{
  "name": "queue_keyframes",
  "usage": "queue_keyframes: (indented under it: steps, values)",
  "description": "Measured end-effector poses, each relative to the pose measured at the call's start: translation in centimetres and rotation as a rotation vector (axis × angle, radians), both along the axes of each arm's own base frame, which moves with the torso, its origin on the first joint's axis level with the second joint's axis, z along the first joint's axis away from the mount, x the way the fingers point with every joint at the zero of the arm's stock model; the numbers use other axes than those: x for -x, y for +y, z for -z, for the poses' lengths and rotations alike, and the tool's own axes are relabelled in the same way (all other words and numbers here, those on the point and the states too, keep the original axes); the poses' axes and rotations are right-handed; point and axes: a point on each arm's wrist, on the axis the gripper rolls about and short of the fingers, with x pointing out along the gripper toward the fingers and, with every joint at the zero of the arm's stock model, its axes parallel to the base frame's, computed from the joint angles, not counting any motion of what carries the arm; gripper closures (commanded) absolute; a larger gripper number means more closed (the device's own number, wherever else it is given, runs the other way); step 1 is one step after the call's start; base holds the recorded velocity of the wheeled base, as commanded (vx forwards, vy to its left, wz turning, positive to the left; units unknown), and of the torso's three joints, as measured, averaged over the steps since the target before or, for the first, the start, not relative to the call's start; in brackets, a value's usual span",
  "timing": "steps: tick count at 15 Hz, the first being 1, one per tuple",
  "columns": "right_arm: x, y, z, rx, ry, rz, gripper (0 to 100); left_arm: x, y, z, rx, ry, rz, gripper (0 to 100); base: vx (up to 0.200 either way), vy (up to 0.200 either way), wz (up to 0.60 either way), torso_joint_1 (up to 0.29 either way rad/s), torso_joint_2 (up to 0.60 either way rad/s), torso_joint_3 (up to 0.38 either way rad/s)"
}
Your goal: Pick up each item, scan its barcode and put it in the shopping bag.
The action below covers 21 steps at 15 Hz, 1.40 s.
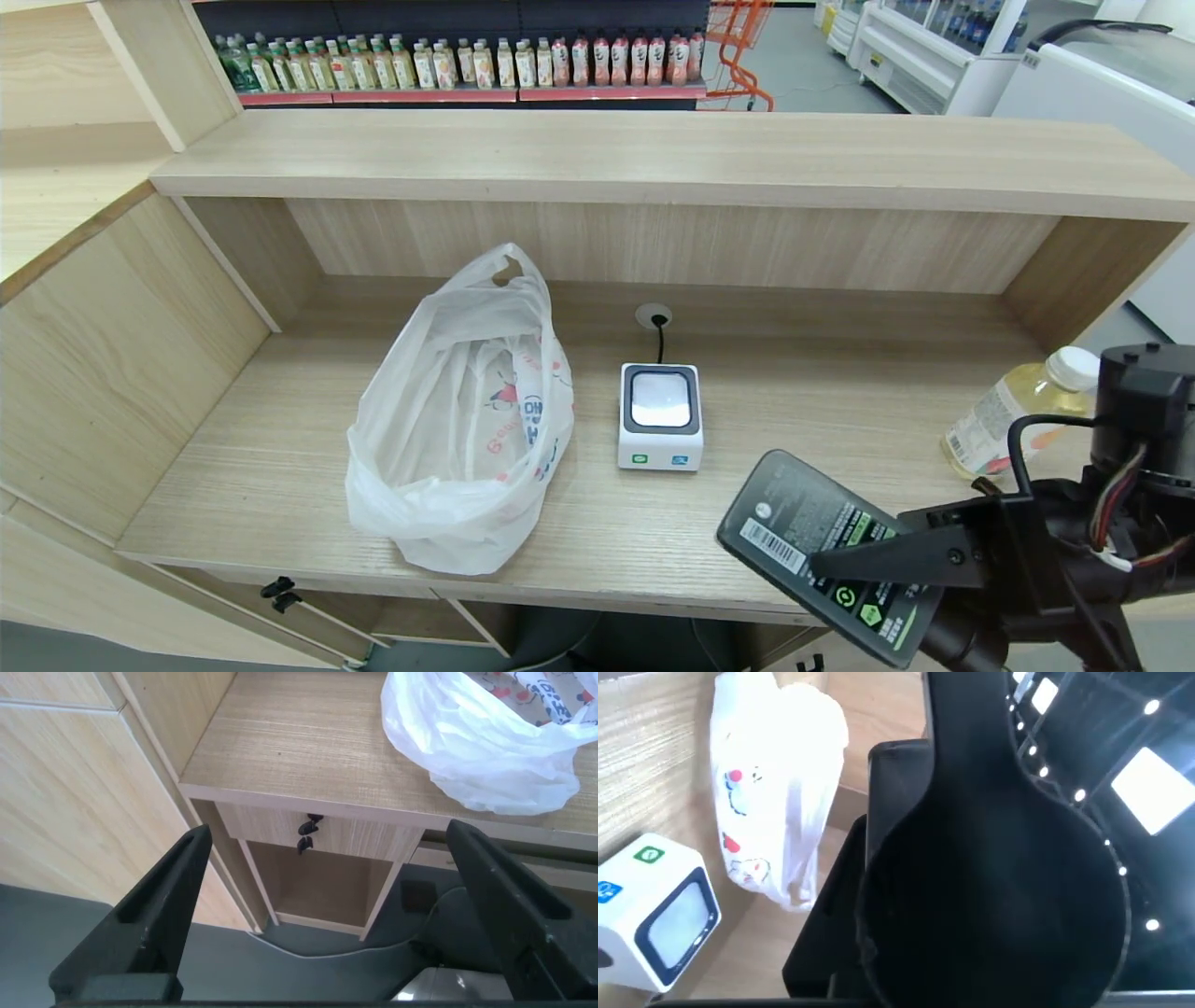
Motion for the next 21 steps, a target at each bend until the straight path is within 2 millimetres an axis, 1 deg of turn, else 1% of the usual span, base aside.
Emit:
queue_keyframes:
  steps: [4,7,11,19,20,21]
  values:
    - [-0.2,0.4,0.9,0.028,0.012,-0.022,100,0.0,0.0,0.0,0.0,0.0,0.001,0,0.0,0.0,0.0,0.0,0.0,0.0]
    - [0.0,1.3,1.2,0.033,0.019,-0.064,100,0.0,0.0,0.0,0.0,0.0,0.001,0,0.0,0.0,0.0,0.0,0.0,0.0]
    - [0.0,1.8,1.1,0.032,0.015,-0.085,100,0.0,0.0,0.0,0.0,0.0,0.001,0,0.0,0.0,0.0,0.0,0.0,0.0]
    - [0.2,1.7,0.8,0.028,0.016,-0.081,100,0.0,0.0,0.0,0.0,0.0,0.001,0,0.0,0.0,0.0,0.0,0.0,0.0]
    - [0.1,1.7,0.5,0.022,0.049,-0.074,100,0.0,0.0,0.0,0.0,0.0,0.001,0,0.0,0.0,0.0,0.0,0.0,0.0]
    - [0.0,1.7,-0.1,0.01,0.13,-0.051,100,0.0,0.0,0.0,0.0,0.0,0.001,0,0.0,0.0,0.0,0.0,0.0,0.0]
